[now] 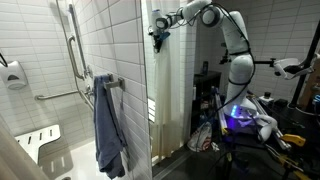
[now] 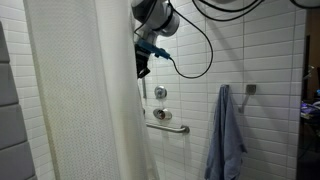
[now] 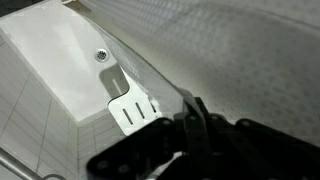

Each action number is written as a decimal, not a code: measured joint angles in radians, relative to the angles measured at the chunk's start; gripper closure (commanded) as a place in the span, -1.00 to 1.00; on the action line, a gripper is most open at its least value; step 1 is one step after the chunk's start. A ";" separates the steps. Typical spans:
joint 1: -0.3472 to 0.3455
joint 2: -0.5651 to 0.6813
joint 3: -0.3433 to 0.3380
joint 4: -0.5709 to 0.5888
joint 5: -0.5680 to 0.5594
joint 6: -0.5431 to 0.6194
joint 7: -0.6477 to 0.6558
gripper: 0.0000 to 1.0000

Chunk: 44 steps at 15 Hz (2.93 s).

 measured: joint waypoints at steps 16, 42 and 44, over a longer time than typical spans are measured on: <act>0.002 0.020 0.043 0.048 0.011 -0.125 0.000 0.99; 0.057 0.205 0.073 0.331 0.011 -0.315 0.000 0.99; 0.057 0.208 0.073 0.335 0.011 -0.315 0.000 0.97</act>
